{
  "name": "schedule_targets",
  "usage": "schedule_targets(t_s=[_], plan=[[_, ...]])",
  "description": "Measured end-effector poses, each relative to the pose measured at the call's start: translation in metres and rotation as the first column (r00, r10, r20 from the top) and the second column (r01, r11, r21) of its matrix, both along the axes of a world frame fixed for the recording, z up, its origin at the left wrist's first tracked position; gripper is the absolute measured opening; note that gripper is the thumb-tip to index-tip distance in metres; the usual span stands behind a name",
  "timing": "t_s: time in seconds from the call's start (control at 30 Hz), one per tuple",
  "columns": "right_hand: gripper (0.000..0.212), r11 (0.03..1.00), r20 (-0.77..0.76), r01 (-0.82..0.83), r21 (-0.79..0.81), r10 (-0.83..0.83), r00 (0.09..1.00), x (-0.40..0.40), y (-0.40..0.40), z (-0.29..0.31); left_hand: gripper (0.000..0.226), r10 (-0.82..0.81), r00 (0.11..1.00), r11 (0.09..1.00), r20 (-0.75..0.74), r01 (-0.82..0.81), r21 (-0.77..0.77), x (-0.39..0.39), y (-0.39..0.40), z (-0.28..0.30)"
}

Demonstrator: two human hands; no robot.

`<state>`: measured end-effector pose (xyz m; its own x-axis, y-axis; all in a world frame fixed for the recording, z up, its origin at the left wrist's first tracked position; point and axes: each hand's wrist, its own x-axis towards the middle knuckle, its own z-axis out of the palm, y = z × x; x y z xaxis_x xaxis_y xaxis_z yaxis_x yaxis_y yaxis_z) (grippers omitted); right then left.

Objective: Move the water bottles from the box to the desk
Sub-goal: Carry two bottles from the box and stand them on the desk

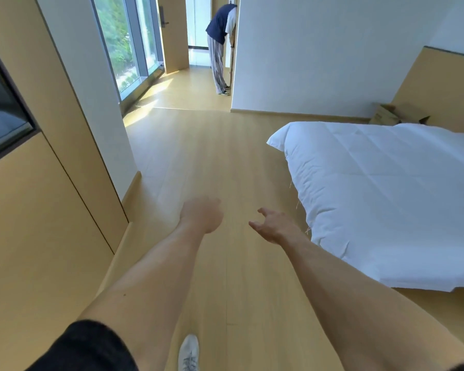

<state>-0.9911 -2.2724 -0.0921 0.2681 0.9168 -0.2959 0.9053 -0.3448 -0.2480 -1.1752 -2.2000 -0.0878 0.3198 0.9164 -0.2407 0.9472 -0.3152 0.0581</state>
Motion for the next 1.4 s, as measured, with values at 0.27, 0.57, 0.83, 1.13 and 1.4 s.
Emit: schedule_targets(t_s=[0.27,0.57,0.83,1.13,1.4], plan=[[0.061,0.998,-0.027,0.061,-0.023,-0.062,0.998,-0.018,0.143,0.025,0.051,-0.048,0.999,0.998,0.016,0.048,-0.037,-0.009,0.16,0.008],[0.062,0.994,-0.014,0.085,-0.065,-0.086,0.996,-0.012,0.261,0.021,0.051,-0.08,0.997,0.994,0.016,0.081,-0.073,0.0,0.281,-0.002],[0.063,0.991,-0.031,0.091,-0.095,-0.094,0.995,0.029,0.362,-0.007,0.052,-0.068,0.998,0.993,-0.006,0.067,-0.093,0.028,0.37,-0.018],[0.063,0.997,-0.07,0.046,-0.063,-0.051,0.996,0.105,0.506,-0.012,0.053,-0.01,1.0,0.998,-0.028,0.008,-0.061,0.105,0.505,-0.004],[0.068,0.997,-0.042,0.008,-0.077,-0.012,0.999,0.18,0.604,-0.005,0.052,-0.032,0.999,0.999,-0.022,0.031,-0.037,0.178,0.598,0.002]])
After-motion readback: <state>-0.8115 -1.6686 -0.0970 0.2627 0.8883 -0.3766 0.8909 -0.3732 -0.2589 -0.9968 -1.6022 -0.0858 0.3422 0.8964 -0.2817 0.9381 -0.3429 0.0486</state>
